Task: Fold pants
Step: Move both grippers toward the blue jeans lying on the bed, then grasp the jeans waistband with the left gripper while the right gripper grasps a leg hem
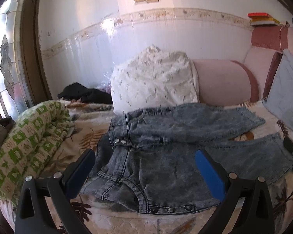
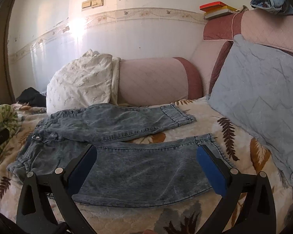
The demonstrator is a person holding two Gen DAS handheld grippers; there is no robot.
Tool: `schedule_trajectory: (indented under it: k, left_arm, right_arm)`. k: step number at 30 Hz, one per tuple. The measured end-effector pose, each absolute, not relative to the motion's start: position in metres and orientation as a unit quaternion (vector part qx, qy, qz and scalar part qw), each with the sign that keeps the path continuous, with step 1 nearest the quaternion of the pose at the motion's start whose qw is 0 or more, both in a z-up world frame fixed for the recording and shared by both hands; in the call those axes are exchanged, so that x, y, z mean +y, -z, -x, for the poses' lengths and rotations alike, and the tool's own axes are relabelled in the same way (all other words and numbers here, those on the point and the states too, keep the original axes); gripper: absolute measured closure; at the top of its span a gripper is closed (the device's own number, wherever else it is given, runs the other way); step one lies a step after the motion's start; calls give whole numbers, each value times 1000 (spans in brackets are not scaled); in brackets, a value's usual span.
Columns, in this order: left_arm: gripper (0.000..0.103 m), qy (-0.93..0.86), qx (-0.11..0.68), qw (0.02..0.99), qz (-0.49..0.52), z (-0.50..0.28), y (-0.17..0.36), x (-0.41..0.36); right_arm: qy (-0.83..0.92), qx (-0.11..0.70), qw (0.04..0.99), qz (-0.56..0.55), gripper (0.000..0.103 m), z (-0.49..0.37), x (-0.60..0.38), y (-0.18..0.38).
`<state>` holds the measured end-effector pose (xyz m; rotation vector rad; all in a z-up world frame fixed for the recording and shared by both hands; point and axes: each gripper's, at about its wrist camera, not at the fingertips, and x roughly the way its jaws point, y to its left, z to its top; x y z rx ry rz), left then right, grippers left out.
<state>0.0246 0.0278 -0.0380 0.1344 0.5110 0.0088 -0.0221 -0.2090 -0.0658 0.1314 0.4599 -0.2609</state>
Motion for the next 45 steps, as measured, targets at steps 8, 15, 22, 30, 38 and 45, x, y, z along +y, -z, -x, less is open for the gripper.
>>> schedule_trajectory:
  k: [8, 15, 22, 30, 38, 45]
  left_arm:
    - [0, -13, 295, 953, -68, -69, 56, 78]
    - [0, -33, 340, 937, -68, -166, 45, 140]
    - [0, -34, 428, 903, -30, -280, 72, 194]
    - [0, -48, 464, 885, 11, -338, 103, 202]
    - [22, -24, 511, 858, 53, -384, 126, 189]
    - [64, 18, 538, 834, 120, -411, 145, 188]
  right_arm:
    - [116, 260, 955, -82, 0, 12, -237, 67]
    - [61, 343, 931, -110, 1, -62, -297, 59]
    - [87, 398, 904, -127, 6, -167, -363, 61]
    - [102, 398, 900, -144, 7, -193, -384, 88]
    - [106, 407, 895, -148, 9, -218, -405, 94]
    - [129, 406, 893, -150, 9, -252, -425, 91]
